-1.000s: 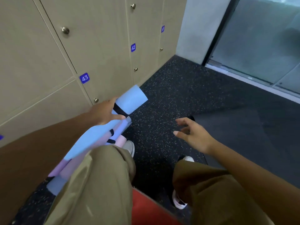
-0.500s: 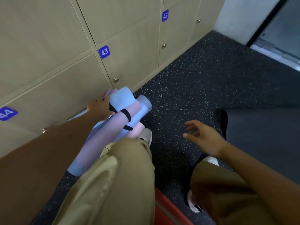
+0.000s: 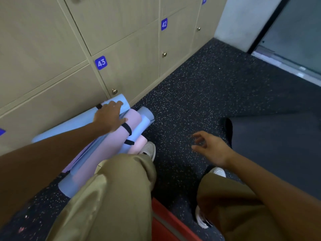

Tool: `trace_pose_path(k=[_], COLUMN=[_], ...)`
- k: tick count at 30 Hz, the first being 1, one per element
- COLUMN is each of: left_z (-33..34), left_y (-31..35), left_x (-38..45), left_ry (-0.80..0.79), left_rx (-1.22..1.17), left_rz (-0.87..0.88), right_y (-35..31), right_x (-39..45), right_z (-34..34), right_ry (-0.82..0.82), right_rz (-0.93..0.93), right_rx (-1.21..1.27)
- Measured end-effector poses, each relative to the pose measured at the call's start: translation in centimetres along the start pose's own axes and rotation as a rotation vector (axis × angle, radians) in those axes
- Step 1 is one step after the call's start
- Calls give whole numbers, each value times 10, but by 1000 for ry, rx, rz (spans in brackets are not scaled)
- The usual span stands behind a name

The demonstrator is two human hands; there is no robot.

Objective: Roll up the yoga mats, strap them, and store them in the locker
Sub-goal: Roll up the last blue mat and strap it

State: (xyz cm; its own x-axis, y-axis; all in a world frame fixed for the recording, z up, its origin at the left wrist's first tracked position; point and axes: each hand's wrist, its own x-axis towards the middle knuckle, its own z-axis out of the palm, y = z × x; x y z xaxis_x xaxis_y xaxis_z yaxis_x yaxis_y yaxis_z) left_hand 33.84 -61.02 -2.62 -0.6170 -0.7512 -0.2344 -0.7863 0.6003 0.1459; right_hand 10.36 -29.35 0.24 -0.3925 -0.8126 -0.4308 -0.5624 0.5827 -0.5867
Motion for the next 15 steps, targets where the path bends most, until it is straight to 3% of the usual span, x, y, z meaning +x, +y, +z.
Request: trace_pose_path(k=[7, 15], left_z=[4, 51], left_y=[86, 202], left_x=[3, 35], left_ry=[-30, -237], left_rx=[-72, -29], left_rz=[288, 498], right_y=[56, 159], right_x=[5, 46], right_z=[-27, -55], right_ry=[14, -43], right_rz=[113, 312], right_rx=[-117, -251])
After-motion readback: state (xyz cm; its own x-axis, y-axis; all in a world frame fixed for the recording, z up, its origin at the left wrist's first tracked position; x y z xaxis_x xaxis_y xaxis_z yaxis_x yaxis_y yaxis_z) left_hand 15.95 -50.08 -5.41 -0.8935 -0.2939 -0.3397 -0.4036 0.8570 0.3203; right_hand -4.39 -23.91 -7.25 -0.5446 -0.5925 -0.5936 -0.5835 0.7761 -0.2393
